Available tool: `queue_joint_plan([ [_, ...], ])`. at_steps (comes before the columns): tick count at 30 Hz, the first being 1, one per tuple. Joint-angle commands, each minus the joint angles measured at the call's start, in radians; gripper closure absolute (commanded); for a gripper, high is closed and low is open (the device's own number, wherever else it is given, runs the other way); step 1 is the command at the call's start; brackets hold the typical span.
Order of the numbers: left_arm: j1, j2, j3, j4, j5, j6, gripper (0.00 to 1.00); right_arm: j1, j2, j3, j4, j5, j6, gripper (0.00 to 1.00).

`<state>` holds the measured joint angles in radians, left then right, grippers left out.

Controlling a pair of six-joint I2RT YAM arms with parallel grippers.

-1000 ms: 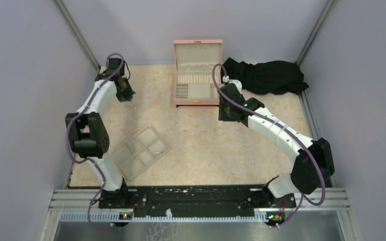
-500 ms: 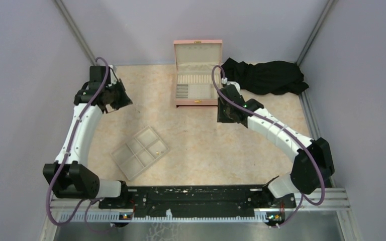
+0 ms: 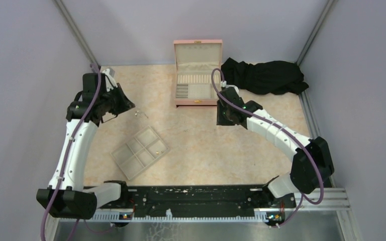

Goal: Organize the mixed jewelry

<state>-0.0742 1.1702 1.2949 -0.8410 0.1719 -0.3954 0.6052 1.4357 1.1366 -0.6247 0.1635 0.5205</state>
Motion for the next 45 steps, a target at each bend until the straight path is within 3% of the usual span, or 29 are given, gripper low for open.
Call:
queue_joint_plan([
  [1,-0.004,0.005,0.045,-0.010,0.040,-0.011,1.00,-0.006,0.002,0.000,0.032,-0.010,0.011,0.70],
  [26,-0.006,-0.049,-0.327,0.119,0.038,-0.056,1.00,-0.005,-0.059,-0.044,0.010,0.053,0.027,0.67],
  [27,-0.006,-0.050,-0.346,0.127,0.032,-0.063,0.96,-0.005,-0.066,-0.043,0.004,0.069,0.026,0.67],
  [29,-0.006,-0.041,-0.373,0.140,0.027,-0.070,0.55,-0.011,-0.079,-0.043,-0.004,0.096,0.028,0.65],
  [32,-0.024,-0.023,-0.362,0.125,-0.002,-0.074,0.29,-0.066,-0.107,-0.056,-0.016,0.081,0.045,0.63],
  [38,-0.169,-0.006,-0.301,0.139,-0.080,-0.083,0.21,-0.263,-0.145,-0.100,-0.030,0.031,0.061,0.63],
  [41,-0.284,0.037,-0.267,0.157,-0.120,-0.090,0.17,-0.379,-0.154,-0.121,-0.030,-0.026,0.062,0.63],
  [45,-0.478,0.152,-0.209,0.188,-0.251,-0.067,0.14,-0.427,-0.174,-0.115,-0.032,-0.018,0.041,0.62],
])
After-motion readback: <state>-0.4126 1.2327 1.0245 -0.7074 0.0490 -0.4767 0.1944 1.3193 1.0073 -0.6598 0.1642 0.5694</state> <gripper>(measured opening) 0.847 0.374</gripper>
